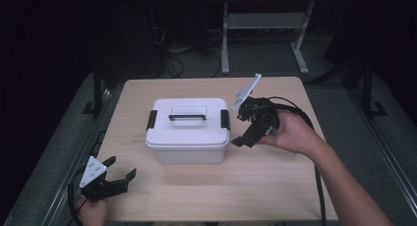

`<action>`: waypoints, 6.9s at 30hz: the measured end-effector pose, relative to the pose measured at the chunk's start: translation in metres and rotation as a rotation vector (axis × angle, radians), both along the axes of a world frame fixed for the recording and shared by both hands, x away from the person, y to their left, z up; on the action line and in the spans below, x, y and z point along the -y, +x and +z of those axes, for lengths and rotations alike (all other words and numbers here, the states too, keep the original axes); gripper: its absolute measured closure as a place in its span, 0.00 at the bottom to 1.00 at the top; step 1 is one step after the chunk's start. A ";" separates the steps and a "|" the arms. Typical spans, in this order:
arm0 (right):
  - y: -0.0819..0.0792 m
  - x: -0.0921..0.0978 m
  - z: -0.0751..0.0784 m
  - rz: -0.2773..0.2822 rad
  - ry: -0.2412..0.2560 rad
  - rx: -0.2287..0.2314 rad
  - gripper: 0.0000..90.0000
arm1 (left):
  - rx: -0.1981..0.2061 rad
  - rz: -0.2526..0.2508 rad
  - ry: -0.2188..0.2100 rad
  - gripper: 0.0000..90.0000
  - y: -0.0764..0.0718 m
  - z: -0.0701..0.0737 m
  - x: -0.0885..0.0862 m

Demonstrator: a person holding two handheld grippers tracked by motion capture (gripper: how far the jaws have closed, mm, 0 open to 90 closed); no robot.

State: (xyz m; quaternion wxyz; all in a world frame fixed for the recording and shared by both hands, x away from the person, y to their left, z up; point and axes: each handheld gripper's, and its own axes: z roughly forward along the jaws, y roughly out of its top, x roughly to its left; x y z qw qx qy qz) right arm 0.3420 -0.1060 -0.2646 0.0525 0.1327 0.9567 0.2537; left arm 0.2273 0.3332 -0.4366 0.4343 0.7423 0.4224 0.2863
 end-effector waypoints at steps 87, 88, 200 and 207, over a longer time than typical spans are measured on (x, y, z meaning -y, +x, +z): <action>0.083 -0.118 -0.021 0.115 0.024 0.018 0.80 | -0.006 0.010 -0.041 0.15 0.002 -0.001 -0.007; 0.084 -0.118 -0.020 0.112 0.026 0.020 0.81 | -0.005 0.006 -0.042 0.15 0.002 -0.001 -0.007; 0.021 -0.005 0.064 0.137 0.047 0.037 0.94 | -0.007 0.023 -0.073 0.15 0.002 -0.002 -0.008; 0.012 0.026 0.058 0.109 0.050 0.039 0.94 | -0.011 0.023 -0.069 0.15 0.003 -0.002 -0.008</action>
